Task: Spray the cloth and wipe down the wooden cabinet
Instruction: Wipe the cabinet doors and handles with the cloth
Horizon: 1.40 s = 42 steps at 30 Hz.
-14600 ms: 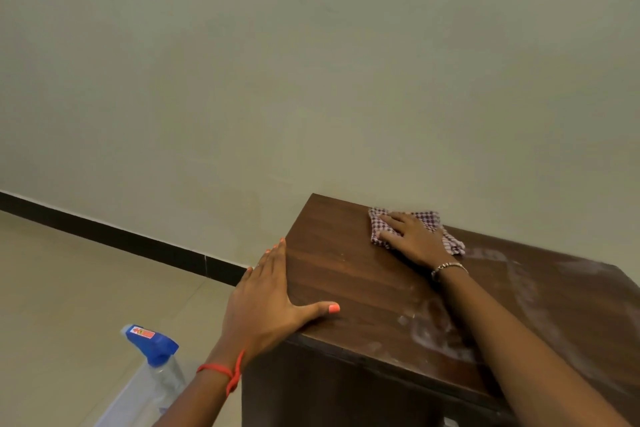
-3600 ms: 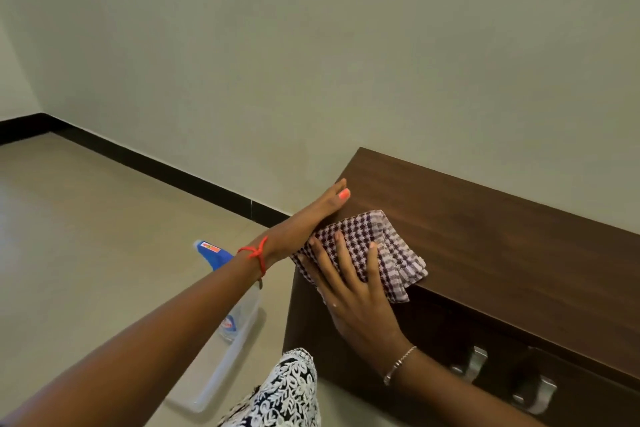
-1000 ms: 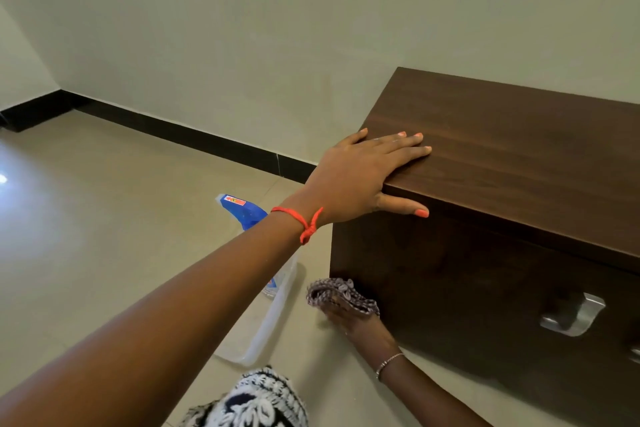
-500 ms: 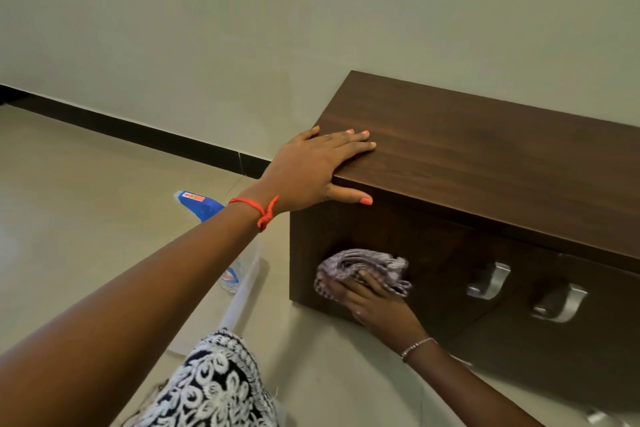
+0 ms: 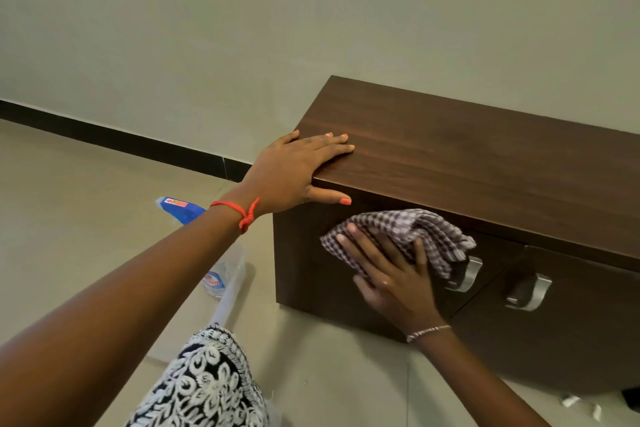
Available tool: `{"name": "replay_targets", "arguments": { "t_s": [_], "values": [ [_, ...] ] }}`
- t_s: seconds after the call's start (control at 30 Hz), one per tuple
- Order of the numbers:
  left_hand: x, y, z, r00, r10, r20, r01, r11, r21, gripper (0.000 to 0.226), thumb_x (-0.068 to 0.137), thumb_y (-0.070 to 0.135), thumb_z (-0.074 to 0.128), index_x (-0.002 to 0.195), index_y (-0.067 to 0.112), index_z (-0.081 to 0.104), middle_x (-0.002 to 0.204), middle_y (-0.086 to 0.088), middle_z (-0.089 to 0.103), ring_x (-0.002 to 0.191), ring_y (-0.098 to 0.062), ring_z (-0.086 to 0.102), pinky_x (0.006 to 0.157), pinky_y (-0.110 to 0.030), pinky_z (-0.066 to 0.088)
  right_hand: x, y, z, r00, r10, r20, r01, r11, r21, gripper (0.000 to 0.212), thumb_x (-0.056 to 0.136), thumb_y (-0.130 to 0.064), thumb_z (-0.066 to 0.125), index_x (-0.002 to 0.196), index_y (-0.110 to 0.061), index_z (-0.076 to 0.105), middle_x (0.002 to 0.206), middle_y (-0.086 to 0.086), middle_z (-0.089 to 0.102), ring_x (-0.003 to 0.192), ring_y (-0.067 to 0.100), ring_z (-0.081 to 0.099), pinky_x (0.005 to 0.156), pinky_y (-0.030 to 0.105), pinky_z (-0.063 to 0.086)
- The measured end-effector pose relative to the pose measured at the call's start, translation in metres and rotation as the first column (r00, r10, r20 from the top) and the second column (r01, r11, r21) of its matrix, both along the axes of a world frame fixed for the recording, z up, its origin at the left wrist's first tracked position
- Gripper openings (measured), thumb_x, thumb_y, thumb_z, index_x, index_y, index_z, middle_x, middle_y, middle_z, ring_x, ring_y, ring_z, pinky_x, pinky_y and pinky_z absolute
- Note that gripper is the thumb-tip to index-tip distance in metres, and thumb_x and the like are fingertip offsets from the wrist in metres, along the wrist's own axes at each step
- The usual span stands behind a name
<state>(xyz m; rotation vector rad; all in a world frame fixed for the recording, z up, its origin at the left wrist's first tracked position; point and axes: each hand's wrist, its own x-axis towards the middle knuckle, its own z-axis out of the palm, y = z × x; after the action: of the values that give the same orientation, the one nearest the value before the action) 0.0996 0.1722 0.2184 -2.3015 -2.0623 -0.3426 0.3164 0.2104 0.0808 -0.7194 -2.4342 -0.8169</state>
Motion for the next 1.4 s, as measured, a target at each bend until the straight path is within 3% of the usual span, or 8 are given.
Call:
{"name": "replay_targets", "arguments": {
  "t_s": [0.23,0.37,0.53,0.8,1.07,1.23,1.33,1.4],
  "values": [
    [0.000,-0.001,0.000,1.000,-0.005,0.007,0.005,1.000,-0.008,0.087,0.067,0.074,0.032,0.144,0.035,0.017,0.154,0.013,0.015,0.140,-0.004,0.010,0.113,-0.032,0.003,0.007,-0.002,-0.013,0.962,0.099,0.253,-0.106,0.994,0.012,0.071,0.075,-0.019,0.060,0.141,-0.030,0.037,0.153,-0.014,0.018,0.138,0.007,0.021,0.115,0.036,-0.011],
    [0.000,-0.001,0.000,1.000,-0.003,0.010,0.003,1.000,-0.003,0.087,0.067,0.075,0.031,0.144,0.035,0.017,0.154,0.013,0.015,0.140,-0.004,0.010,0.113,-0.031,0.003,0.032,-0.008,-0.009,0.997,-0.071,-0.016,0.071,0.997,0.012,0.079,0.075,-0.028,0.058,0.145,-0.036,0.021,0.156,-0.016,-0.001,0.136,0.009,0.023,0.115,0.042,-0.005],
    [-0.001,-0.001,-0.001,1.000,0.005,0.011,-0.005,1.000,-0.006,0.086,0.068,0.074,0.032,0.144,0.036,0.017,0.154,0.013,0.015,0.141,-0.005,0.011,0.113,-0.033,0.004,-0.010,-0.015,0.013,0.901,-0.182,-0.393,0.146,0.982,-0.121,0.083,0.078,-0.034,0.047,0.147,-0.034,0.002,0.156,-0.015,-0.009,0.143,0.011,-0.007,0.110,0.052,-0.013],
    [-0.001,0.000,-0.001,1.000,0.004,0.006,-0.004,1.000,0.000,0.088,0.066,0.075,0.031,0.144,0.036,0.017,0.154,0.013,0.016,0.141,-0.006,0.012,0.114,-0.033,0.005,0.010,-0.020,-0.023,0.975,-0.142,-0.172,0.101,0.968,-0.228,0.081,0.078,-0.026,0.045,0.147,-0.037,0.004,0.155,-0.020,-0.008,0.142,0.002,-0.004,0.113,0.044,-0.009],
    [0.000,-0.001,-0.004,1.000,0.000,0.010,0.000,1.000,0.024,0.088,0.066,0.075,0.031,0.143,0.035,0.020,0.153,0.011,0.019,0.140,-0.007,0.014,0.114,-0.034,0.007,-0.030,-0.031,0.021,0.688,-0.282,-0.668,-0.001,0.921,-0.390,0.080,0.084,-0.027,0.040,0.146,-0.031,-0.010,0.153,-0.017,-0.019,0.142,0.011,-0.016,0.110,0.042,-0.021],
    [-0.001,-0.001,-0.004,1.000,0.006,0.003,-0.006,0.999,0.032,0.088,0.066,0.075,0.032,0.143,0.035,0.020,0.153,0.011,0.020,0.140,-0.007,0.015,0.114,-0.034,0.008,-0.003,-0.021,-0.021,0.963,-0.130,-0.238,0.075,0.971,-0.225,0.086,0.077,-0.029,0.049,0.147,-0.031,0.000,0.154,-0.017,-0.014,0.143,0.008,0.000,0.113,0.043,-0.014],
    [0.001,-0.001,-0.004,1.000,-0.003,0.003,0.002,0.999,0.041,0.087,0.067,0.074,0.032,0.143,0.034,0.022,0.153,0.010,0.020,0.140,-0.008,0.016,0.114,-0.035,0.009,0.044,-0.016,-0.040,0.997,-0.083,-0.002,0.080,0.976,-0.205,0.084,0.079,-0.025,0.056,0.147,-0.030,0.009,0.155,-0.017,-0.011,0.137,0.006,0.022,0.116,0.039,-0.009],
    [0.001,-0.001,-0.004,1.000,-0.004,0.012,0.004,0.999,0.045,0.087,0.067,0.073,0.033,0.143,0.033,0.022,0.153,0.010,0.021,0.140,-0.008,0.016,0.114,-0.035,0.009,0.051,-0.018,-0.041,0.992,-0.117,-0.041,0.106,0.972,-0.208,0.079,0.082,-0.024,0.051,0.148,-0.028,0.007,0.155,-0.016,-0.009,0.141,0.005,0.012,0.117,0.035,-0.006]
  ]
}}
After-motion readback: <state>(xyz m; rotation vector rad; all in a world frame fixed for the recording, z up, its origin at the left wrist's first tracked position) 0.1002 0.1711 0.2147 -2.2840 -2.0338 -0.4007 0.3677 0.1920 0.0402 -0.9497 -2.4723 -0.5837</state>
